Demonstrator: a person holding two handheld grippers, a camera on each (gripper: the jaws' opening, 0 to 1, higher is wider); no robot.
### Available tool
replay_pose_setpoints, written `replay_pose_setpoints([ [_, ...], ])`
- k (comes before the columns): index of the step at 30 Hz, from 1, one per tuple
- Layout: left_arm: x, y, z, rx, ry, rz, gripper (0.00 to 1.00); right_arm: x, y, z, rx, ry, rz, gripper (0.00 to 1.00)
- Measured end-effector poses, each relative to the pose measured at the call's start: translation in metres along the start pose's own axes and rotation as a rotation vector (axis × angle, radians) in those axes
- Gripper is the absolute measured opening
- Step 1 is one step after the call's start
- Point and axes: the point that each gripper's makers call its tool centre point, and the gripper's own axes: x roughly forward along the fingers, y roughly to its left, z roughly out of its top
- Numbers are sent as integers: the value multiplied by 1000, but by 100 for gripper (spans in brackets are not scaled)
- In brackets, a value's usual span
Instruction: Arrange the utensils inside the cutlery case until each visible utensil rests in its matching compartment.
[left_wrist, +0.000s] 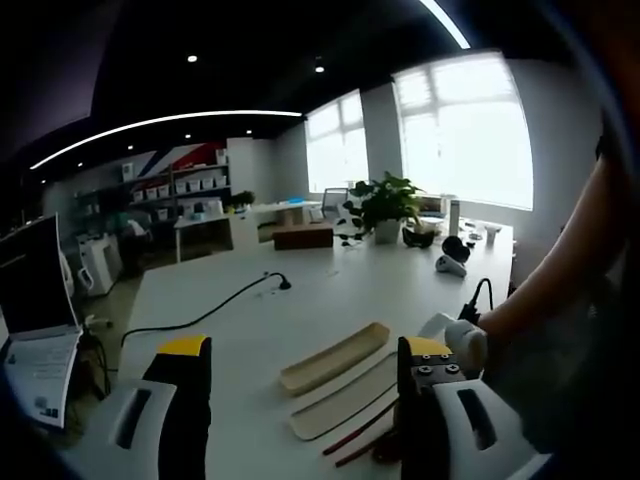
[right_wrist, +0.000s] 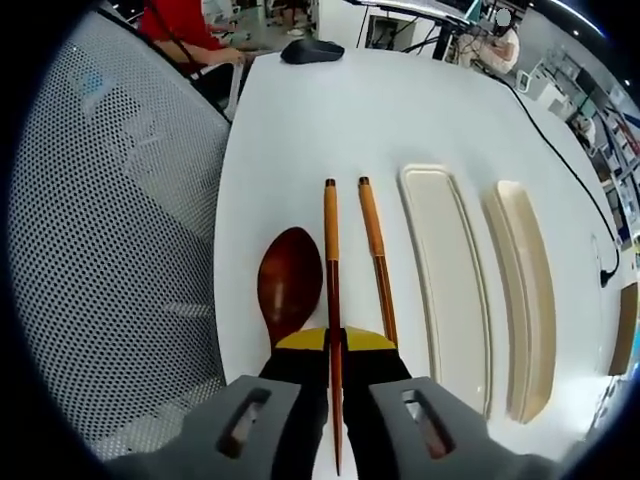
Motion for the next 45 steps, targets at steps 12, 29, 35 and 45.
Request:
replay_pose_setpoints([
  [12,0,0,0,3,1,0,78,-8,-2,3,-13,-19,3,0],
  [29,0,-1,0,4,-2,-1,78,-35,-23,15,5,-75,-24,0],
  [35,0,-1,1,5,-2,-2,78,-45,-38,11,40,-79,-44,0],
  [45,3,-18,-2,3,8,-84,76,-56,-59,5,19,-60,-84,0],
])
